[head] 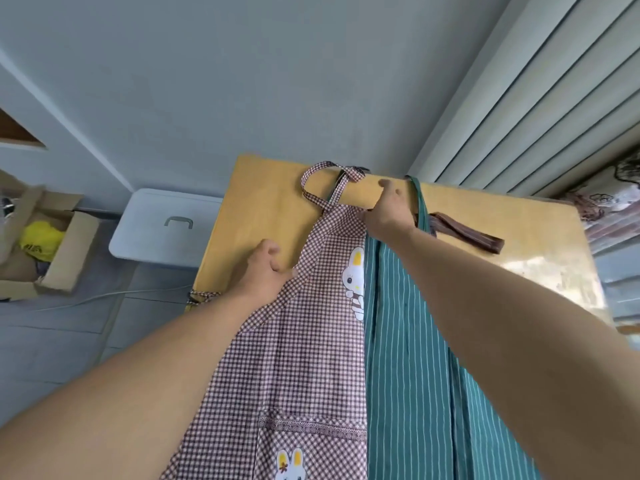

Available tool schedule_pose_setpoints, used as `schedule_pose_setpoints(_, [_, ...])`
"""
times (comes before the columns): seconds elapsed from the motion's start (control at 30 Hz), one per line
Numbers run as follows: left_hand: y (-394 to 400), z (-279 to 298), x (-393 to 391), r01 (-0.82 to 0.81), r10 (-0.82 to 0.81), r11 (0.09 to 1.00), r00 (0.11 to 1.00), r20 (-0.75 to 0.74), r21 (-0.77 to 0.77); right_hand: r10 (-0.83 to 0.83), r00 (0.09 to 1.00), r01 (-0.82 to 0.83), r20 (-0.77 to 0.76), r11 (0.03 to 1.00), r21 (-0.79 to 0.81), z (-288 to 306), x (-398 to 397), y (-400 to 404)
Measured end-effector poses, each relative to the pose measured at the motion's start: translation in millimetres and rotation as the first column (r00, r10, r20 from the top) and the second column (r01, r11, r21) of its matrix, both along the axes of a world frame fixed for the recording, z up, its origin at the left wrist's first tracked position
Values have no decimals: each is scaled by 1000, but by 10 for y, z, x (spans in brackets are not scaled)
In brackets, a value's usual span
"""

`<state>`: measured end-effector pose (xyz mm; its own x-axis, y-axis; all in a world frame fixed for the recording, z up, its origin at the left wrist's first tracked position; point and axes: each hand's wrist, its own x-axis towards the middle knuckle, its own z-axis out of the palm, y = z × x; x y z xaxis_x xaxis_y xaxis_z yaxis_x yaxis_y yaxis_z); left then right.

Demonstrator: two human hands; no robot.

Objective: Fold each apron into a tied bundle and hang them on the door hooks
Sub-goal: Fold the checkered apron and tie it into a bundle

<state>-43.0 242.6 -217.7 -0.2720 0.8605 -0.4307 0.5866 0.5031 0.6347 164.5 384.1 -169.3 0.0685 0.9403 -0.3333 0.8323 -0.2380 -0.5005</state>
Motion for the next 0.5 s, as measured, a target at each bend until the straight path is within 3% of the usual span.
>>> schedule_pose_setpoints(0.07, [-130,-3,-122,77,-50,988,979,-200,133,9,1000,-7,-14,993,117,-134,41,-230])
schedule_pose_setpoints(0.13, [-304,12,-338,308,-154,914,866,-475,265,14,1000,-8,-23,976,220,-217,59,-498])
schedule_pose_setpoints(0.17, [-396,39,-457,423,-230,872,798,-558,246,16,999,-9,-28,973,231,-244,63,-647])
schedule_pose_setpoints(0.27, [-559,122,-785,544,-477,839,745,-466,12,56,998,-51,-35,990,128,-256,60,-1025])
schedule_pose_setpoints(0.33, [-543,161,-932,575,-557,810,691,-461,-118,170,985,-173,39,980,98,-278,91,-1281])
schedule_pose_setpoints(0.4, [-518,204,-1011,514,-483,851,683,-548,-108,277,951,-292,133,951,102,-333,157,-1569])
schedule_pose_setpoints(0.5, [-700,257,-1023,284,-121,949,731,-671,138,293,936,-317,194,942,110,-386,271,-2155])
